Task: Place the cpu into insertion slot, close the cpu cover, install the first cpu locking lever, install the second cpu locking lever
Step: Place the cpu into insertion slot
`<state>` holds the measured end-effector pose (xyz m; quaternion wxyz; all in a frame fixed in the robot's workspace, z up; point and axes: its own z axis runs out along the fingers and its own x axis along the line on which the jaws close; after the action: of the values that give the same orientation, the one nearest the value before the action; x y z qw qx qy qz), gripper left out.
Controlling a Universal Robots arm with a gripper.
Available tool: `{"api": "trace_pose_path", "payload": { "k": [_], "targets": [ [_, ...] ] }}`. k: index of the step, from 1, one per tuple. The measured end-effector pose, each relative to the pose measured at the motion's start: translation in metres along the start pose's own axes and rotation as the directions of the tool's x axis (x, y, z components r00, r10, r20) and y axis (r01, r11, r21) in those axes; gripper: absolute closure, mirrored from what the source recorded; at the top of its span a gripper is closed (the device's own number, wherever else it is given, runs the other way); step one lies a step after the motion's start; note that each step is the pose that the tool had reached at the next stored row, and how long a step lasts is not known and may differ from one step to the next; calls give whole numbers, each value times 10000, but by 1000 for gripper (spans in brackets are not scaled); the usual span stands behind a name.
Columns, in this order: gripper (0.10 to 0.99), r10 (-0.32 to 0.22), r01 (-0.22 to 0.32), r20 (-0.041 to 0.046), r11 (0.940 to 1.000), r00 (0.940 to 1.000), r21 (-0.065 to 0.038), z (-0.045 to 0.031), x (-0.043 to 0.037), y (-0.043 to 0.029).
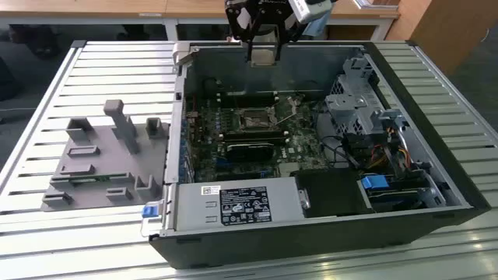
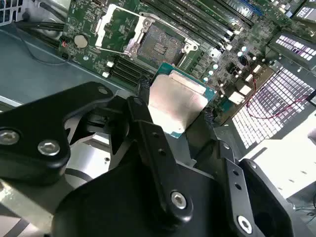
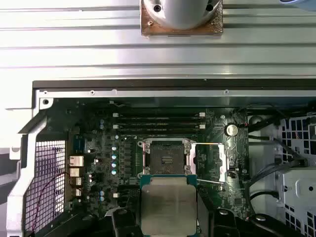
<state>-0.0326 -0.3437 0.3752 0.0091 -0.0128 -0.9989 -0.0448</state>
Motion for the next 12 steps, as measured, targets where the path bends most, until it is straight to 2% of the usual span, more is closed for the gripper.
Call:
{"api": "trace_pose_path", "payload": {
  "k": [5,12],
  "targets": [
    [545,42,-42,3,10000,10000,1,0,0,1],
    [545,732,-732,66,9973,9973,-9,7,0,3]
  ]
}}
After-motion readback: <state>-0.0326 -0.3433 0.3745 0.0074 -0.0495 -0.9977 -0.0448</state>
